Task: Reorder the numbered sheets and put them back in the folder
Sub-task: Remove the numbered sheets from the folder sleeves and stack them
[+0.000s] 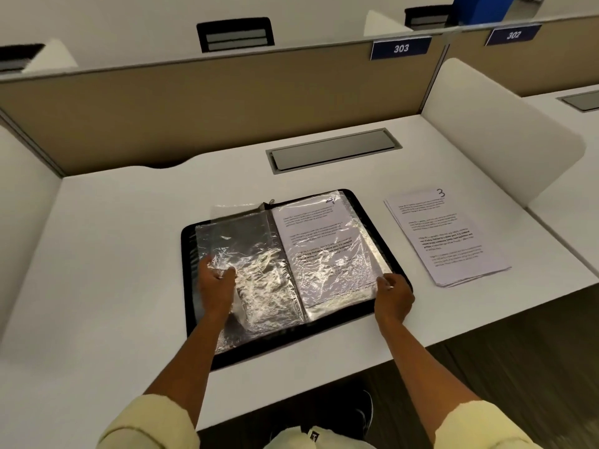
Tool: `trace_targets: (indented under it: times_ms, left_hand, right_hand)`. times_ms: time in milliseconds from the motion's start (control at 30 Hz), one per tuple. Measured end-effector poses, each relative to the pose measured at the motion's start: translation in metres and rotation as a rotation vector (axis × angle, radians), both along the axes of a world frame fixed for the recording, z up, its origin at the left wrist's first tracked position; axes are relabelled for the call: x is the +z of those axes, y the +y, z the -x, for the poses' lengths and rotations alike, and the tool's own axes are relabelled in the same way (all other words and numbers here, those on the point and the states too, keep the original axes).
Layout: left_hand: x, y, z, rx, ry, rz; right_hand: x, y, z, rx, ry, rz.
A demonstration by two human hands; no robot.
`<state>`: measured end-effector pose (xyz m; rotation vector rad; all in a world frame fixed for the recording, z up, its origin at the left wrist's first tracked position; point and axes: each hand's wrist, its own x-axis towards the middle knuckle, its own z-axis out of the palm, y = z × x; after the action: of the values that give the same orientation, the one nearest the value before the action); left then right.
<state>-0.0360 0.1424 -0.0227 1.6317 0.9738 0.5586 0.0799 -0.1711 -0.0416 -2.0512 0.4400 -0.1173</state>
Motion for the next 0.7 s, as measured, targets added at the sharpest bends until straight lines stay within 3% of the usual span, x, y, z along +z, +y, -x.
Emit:
trace_targets:
  times_ms: [267, 400, 500, 700]
  left_hand:
    - [-0.008, 0.015, 0.021, -0.072, 0.173, -0.224]
    - [-0.017, 0.015, 0.018, -0.219, 0.351, -0.643]
    - [-0.008, 0.001, 0.006, -0.376, 0.349, -0.843]
    - [-0.006, -0.036, -0.018, -0.638, 0.252, -0.923]
  right_hand:
    - [0.002, -0.001, 0.005, 0.005, -0.04, 0.065]
    - [0.005, 0.001, 0.008, -0.005, -0.065, 0.109]
    - [0.01, 0.004, 0.011, -0.035, -0.07, 0.162]
    - [0.015, 0.007, 0.016, -0.015, -0.069, 0.149]
